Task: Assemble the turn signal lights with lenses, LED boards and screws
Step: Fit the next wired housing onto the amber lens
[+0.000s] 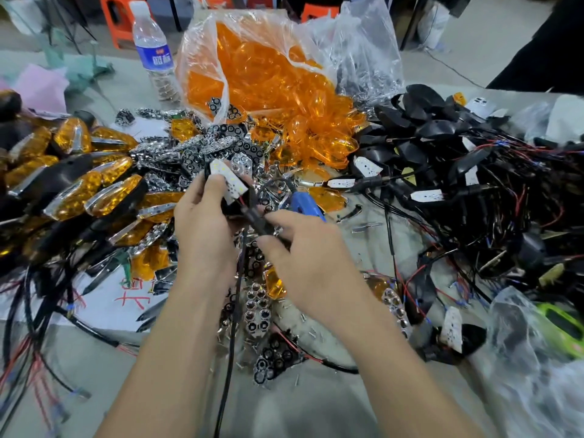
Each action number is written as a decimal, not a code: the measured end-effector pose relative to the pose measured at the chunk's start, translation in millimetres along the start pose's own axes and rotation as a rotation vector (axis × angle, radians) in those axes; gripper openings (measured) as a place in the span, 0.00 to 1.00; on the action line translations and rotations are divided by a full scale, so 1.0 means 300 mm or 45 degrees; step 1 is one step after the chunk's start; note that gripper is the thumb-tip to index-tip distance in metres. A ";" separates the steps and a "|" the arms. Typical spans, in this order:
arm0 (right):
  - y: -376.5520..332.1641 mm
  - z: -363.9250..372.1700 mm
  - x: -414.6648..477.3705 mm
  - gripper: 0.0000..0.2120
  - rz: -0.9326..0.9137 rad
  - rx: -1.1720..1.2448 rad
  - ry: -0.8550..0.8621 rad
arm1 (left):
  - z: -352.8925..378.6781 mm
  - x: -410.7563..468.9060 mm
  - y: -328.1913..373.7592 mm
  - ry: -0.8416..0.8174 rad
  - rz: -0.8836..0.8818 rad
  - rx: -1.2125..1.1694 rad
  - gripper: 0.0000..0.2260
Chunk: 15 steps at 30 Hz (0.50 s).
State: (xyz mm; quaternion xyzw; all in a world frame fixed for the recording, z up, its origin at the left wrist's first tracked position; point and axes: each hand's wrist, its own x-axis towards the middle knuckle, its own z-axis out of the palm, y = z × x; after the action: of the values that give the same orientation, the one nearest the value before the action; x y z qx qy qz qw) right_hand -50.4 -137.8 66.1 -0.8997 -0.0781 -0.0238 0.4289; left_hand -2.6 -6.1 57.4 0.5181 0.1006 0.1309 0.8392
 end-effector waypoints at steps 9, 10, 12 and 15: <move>-0.014 0.102 -0.049 0.11 0.279 0.378 -0.088 | -0.066 0.001 -0.028 -0.124 -0.076 0.179 0.18; -0.002 0.102 -0.045 0.13 0.285 0.316 0.032 | -0.069 -0.007 -0.034 -0.150 -0.091 0.201 0.17; 0.012 0.102 -0.032 0.16 0.307 0.340 0.234 | -0.067 -0.024 -0.042 -0.177 -0.096 0.229 0.17; 0.002 0.124 -0.019 0.13 0.350 0.406 0.374 | -0.053 -0.040 -0.046 -0.190 -0.104 0.230 0.16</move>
State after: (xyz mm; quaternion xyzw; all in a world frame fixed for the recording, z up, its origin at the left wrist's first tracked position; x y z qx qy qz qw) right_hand -56.6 -110.0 41.6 -0.8098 0.1053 -0.0831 0.5712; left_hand -17.0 -2.6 38.3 0.5954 0.0705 0.0482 0.7989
